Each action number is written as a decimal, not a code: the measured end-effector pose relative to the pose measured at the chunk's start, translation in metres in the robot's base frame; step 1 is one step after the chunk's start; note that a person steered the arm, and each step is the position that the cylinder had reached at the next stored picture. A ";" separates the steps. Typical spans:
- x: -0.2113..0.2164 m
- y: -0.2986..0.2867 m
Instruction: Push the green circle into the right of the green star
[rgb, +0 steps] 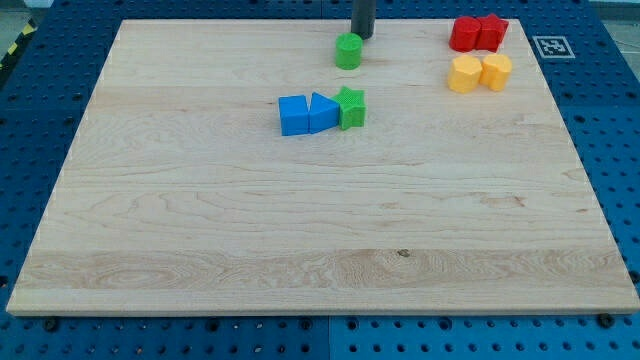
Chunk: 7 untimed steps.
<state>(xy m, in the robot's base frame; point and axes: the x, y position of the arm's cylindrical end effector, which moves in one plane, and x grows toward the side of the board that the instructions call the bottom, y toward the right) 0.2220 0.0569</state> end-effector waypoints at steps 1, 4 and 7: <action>0.000 -0.004; 0.013 -0.012; 0.023 -0.013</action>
<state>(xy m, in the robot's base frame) 0.2445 0.0443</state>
